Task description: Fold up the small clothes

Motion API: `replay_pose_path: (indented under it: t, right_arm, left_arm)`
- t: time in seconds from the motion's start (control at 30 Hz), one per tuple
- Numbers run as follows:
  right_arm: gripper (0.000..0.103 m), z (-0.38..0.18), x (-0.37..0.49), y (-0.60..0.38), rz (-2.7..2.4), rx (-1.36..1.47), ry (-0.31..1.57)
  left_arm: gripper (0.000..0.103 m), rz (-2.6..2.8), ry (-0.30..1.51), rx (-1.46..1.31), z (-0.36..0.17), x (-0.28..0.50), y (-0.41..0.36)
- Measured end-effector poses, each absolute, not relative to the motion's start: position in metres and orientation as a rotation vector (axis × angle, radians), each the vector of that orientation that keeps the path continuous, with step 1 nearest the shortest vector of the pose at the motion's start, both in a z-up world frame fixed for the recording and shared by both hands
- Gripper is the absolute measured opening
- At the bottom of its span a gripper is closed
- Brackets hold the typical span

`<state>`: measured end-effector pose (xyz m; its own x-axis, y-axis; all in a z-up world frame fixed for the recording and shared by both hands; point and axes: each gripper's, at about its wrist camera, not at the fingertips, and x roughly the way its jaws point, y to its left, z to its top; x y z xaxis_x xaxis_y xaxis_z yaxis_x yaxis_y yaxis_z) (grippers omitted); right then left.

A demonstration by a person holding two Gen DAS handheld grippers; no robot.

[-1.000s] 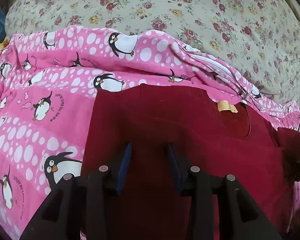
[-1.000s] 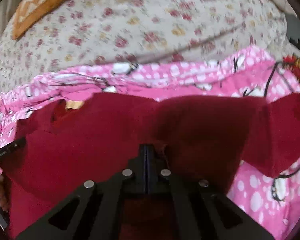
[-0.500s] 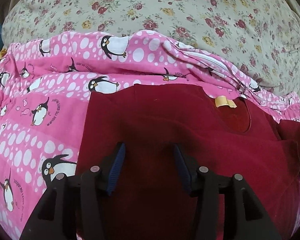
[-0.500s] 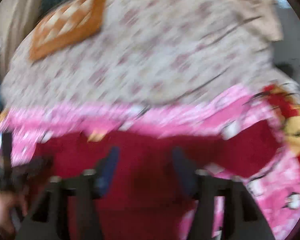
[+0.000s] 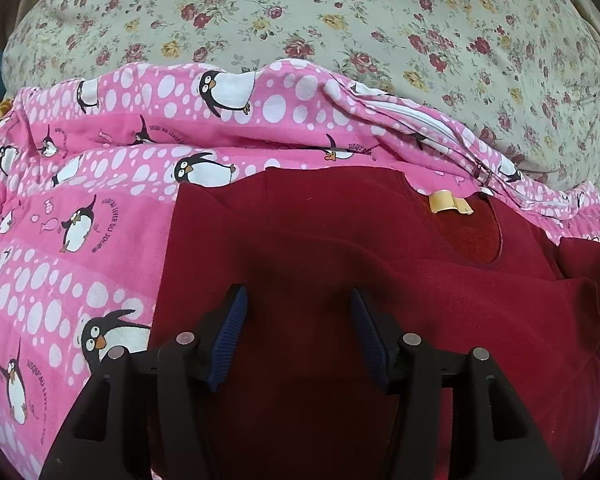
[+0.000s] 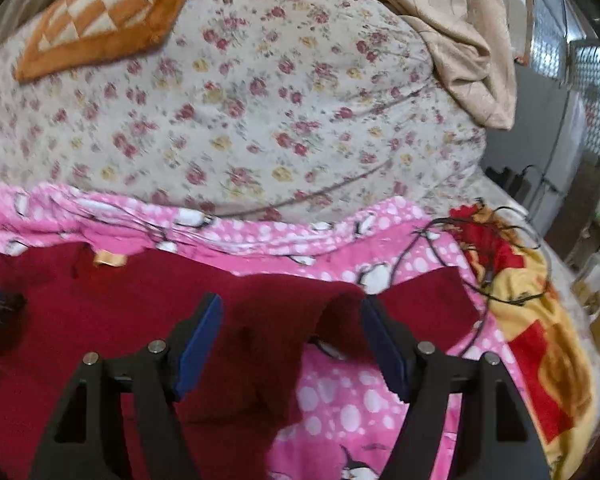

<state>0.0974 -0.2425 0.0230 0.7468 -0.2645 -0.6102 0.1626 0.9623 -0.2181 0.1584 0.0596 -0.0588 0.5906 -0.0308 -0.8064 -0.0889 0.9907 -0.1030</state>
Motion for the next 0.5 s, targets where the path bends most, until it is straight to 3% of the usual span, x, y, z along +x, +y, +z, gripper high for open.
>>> replay_pose_path:
  t: [0.5]
  right_arm:
    - [0.075,0.025,0.096,-0.258,-0.339,-0.195,0.694]
  left_arm:
    - [0.046,0.033,0.939,-0.129,-0.059,0.158,0.059]
